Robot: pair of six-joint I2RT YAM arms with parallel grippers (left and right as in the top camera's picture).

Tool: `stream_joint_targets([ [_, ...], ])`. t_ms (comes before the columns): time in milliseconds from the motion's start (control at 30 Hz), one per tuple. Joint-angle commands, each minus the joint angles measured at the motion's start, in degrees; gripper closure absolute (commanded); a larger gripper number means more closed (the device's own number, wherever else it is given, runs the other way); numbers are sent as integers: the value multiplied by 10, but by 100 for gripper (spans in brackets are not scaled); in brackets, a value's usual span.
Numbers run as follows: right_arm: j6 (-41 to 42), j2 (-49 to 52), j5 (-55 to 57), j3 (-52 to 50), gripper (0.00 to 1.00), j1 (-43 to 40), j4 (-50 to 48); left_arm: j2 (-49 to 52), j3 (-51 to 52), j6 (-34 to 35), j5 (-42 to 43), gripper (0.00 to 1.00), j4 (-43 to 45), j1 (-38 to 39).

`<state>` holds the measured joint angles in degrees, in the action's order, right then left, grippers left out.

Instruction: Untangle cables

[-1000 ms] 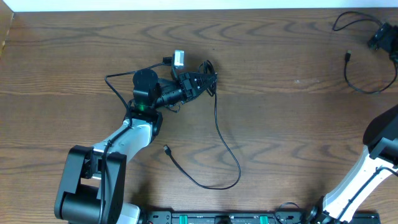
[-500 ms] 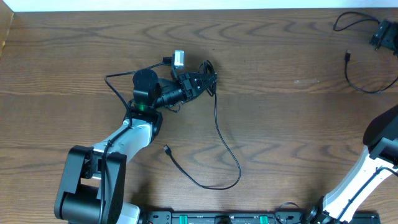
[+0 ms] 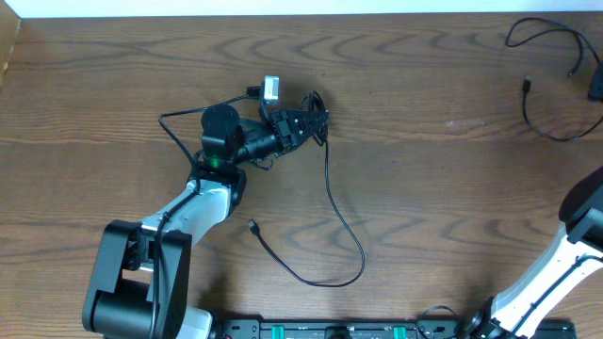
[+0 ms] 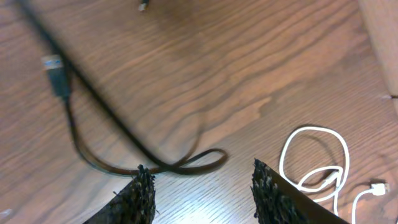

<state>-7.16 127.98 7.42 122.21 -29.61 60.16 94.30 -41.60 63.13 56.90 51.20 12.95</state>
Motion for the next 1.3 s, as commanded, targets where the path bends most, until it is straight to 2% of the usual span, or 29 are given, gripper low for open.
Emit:
stream_joint_targets([
  [0,-9,-5,-7,-26,68,-10,-13,-1,-6,-18,5,83,3,0],
  [67,-8,-5,-38,-31,86,-13,-17,-1,-6,-18,5,83,3,0],
  [133,-9,-5,-68,-31,99,-14,-23,-1,-6,-18,5,83,3,0],
  [167,-9,-5,-78,-31,99,-14,-27,-1,-6,-18,5,79,3,0],
  [333,-17,-5,-80,-31,99,-15,-52,-1,-6,-18,5,77,3,0],
  [367,-17,-5,-80,-31,96,-15,-54,-1,-6,-18,5,76,3,0],
  [400,-17,-5,-80,-31,83,-15,-54,-1,-6,-18,5,76,3,0],
  [467,-17,-5,-78,-31,49,-15,-56,-1,-6,-18,5,75,3,0],
  [500,-17,-5,-78,-31,44,-15,-57,-1,-6,-18,5,75,3,0],
  [567,-17,-5,-78,-31,24,-16,-64,-1,-6,-18,5,75,3,0],
  [633,-21,-5,-78,-31,15,-16,-71,-1,-6,-18,5,75,3,0],
  [667,-34,-5,-78,-31,14,-16,-77,-1,-6,-18,5,75,3,0],
  [733,-53,-5,-78,-31,16,-16,-86,-1,-6,-18,5,75,3,0],
  [867,-58,-3,-92,-31,48,-15,-97,-1,-6,-18,5,75,3,0],
  [1000,-69,-3,-93,-32,54,-15,-103,-1,-6,-18,5,75,3,0],
  [1133,-73,-3,-93,-32,55,-15,-117,-1,-6,-18,5,75,3,0],
  [1267,-83,3,-93,-33,70,-15,-128,-1,-6,-18,5,75,3,0],
])
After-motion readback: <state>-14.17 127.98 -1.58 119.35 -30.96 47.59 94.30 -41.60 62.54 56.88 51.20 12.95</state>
